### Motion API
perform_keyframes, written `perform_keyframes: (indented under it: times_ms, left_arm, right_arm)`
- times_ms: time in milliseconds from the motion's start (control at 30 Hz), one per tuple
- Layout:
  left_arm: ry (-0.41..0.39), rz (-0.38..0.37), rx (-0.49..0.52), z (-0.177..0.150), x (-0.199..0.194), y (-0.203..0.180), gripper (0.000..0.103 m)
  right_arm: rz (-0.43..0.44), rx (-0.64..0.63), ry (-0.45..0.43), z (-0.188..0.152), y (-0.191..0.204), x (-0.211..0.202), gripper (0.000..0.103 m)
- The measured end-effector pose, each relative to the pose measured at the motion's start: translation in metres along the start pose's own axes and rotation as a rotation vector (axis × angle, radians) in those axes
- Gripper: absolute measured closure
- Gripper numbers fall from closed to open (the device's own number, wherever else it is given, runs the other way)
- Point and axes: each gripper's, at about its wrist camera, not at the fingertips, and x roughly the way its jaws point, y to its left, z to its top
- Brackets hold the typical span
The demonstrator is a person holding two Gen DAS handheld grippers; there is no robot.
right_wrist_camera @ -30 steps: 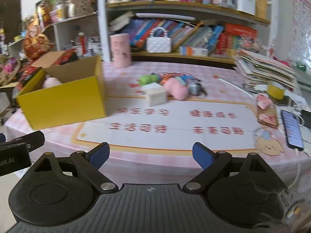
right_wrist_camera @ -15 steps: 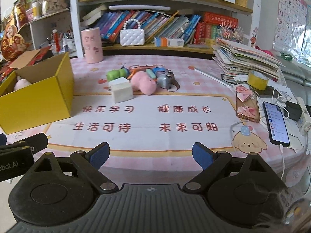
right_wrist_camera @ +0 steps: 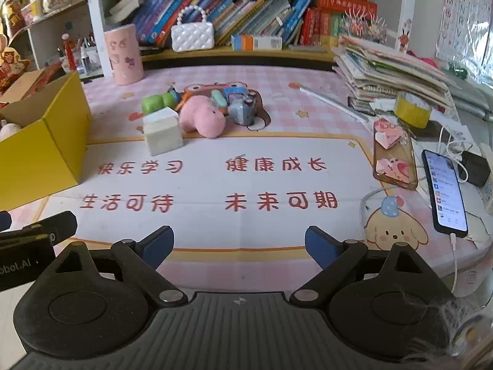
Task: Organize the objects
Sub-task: 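Withdraw both tools back toward the remaining toys on the table, then grasp the white eraser block with the left tool while the right tool grasps the grey toy car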
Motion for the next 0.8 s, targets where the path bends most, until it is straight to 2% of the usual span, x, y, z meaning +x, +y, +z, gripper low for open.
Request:
perform_keyframes:
  times_ms: [167, 333, 567, 800]
  left_arm:
    - [0.034, -0.011, 0.006, 0.009, 0.021, -0.018, 0.003]
    - [0.024, -0.025, 0.007, 0.021, 0.038, -0.038, 0.003]
    - [0.009, -0.006, -0.036, 0.040, 0.056, -0.055, 0.004]
    - [0.018, 0.017, -0.046, 0.055, 0.075, -0.068, 0.005]
  right_arm:
    - [-0.001, 0.006, 0.014, 0.011, -0.014, 0.017, 0.011]
    - [-0.010, 0.034, -0.007, 0.025, -0.037, 0.031, 0.012]
    - [0.015, 0.051, -0.064, 0.048, -0.061, 0.049, 0.018]
    - [0.041, 0.053, -0.091, 0.064, -0.069, 0.065, 0.019]
